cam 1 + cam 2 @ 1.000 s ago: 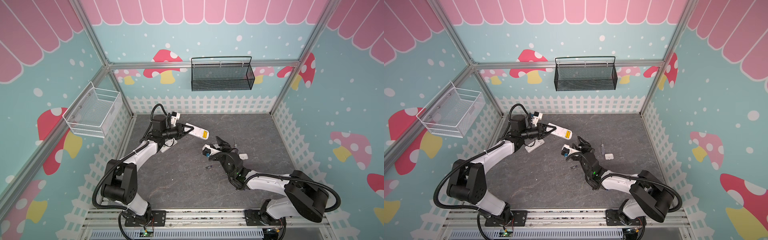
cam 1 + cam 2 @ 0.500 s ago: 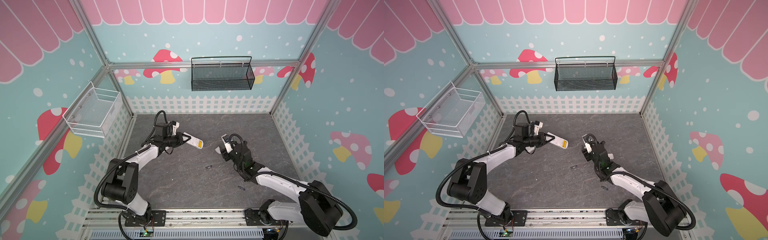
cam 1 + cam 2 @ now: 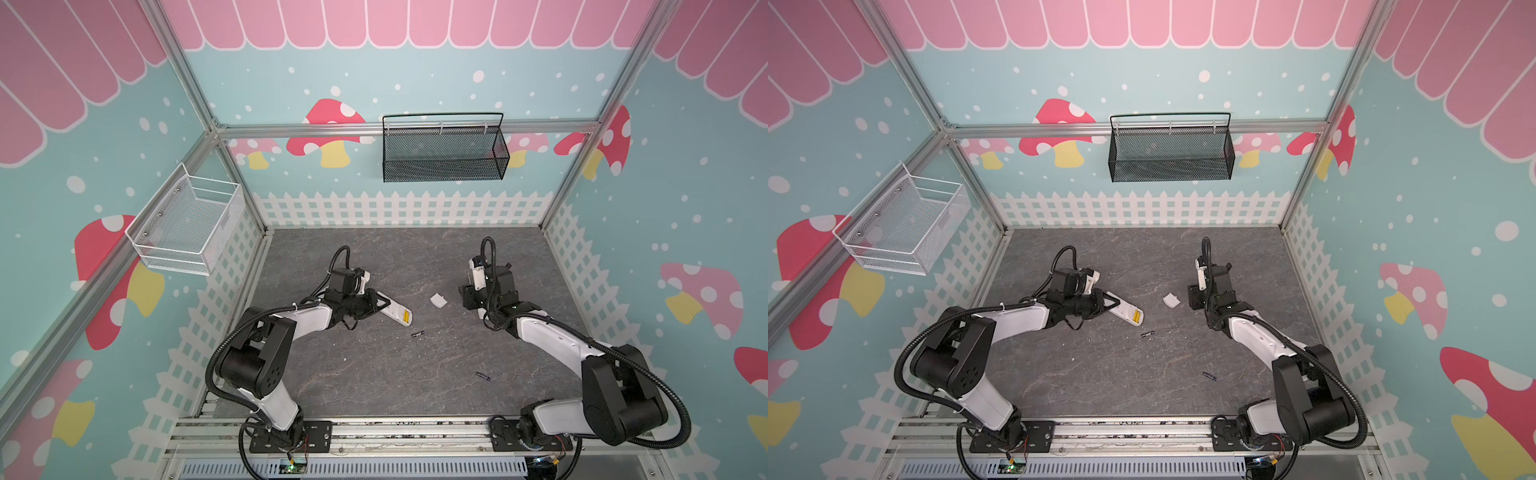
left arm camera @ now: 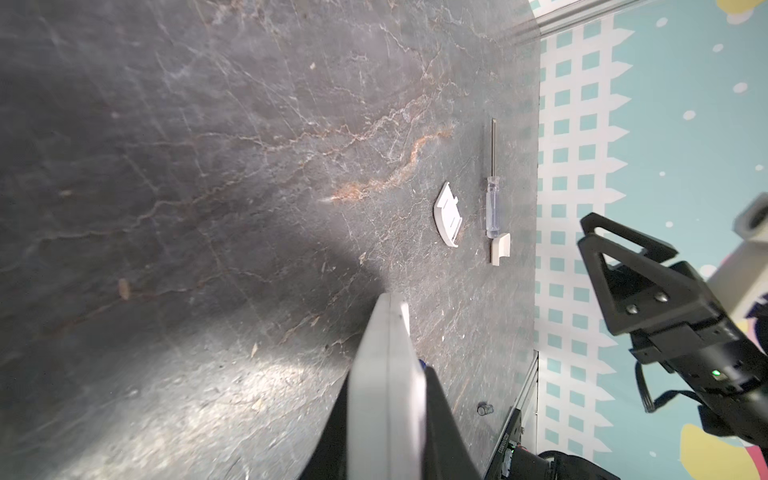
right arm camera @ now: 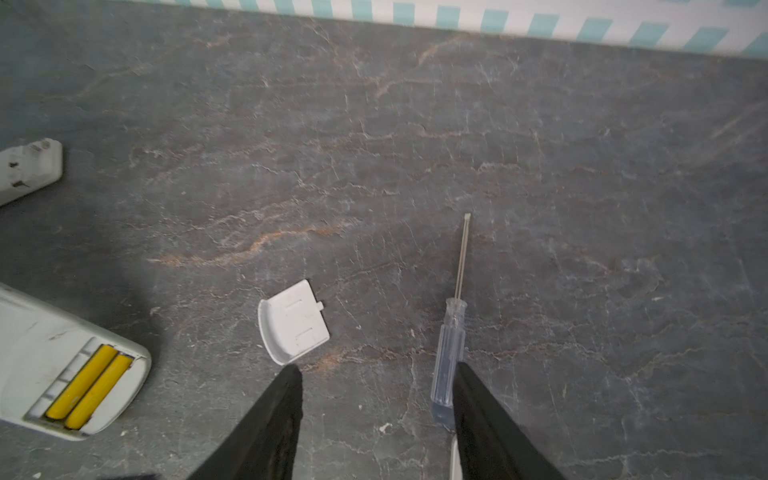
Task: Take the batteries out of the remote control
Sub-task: 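Lower the remote onto the table with the left gripper while the right grasps the screwdriver, then lift the screwdriver with the right gripper toward the left gripper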
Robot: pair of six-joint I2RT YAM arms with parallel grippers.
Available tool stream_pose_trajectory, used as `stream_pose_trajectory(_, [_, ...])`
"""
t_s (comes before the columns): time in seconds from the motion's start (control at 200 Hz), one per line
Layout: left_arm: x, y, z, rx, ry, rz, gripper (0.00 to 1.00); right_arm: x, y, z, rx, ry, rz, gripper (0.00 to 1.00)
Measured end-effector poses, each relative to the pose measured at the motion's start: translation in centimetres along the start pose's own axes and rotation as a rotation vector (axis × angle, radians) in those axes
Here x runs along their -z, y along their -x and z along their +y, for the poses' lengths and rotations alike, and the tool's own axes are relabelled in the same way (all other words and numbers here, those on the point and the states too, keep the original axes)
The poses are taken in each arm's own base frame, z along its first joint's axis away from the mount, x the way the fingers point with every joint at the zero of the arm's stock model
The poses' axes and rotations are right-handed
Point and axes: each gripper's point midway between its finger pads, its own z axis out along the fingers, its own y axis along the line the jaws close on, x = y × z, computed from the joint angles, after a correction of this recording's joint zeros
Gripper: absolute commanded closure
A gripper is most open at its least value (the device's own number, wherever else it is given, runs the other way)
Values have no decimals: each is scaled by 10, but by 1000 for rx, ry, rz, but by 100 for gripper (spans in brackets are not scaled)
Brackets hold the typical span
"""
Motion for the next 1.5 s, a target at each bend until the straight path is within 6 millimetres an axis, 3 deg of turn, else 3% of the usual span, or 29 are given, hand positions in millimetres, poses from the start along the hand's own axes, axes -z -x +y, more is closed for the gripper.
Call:
stream_pose_trajectory(0.16, [-3,1,8,22,29,-10,57,-18,-10,-19,-39,-20,76,44])
stream_pose_trajectory(0.43, [-6,-2,31,47,123,-4,39,-45,-24,-37,-50,-42,163,47])
stream_pose_trajectory(0.59, [-4,5,34,40,152,-21,26,-56,-36,-39,-46,-43,208,49])
stream_pose_trajectory(0.755, [3,13,44,25,214,-41,11,-67,-44,-39,-45,-39,243,53])
stream_pose_trajectory(0.966, [18,22,50,-16,269,-69,0,-71,-52,-42,-40,-50,274,58])
stream_pose_trajectory(1.121, [35,42,35,-118,282,-113,0,-71,-54,-45,-29,-67,283,65])
stream_pose_trajectory(1.316, [57,77,-3,-282,259,-174,0,-70,-57,-47,-16,-77,296,82])
stream_pose_trajectory(1.436, [69,87,-21,-351,238,-182,2,-70,-56,-46,-14,-74,295,94])
stream_pose_trajectory(1.501, [76,89,-30,-384,215,-182,3,-70,-55,-45,-10,-65,296,95])
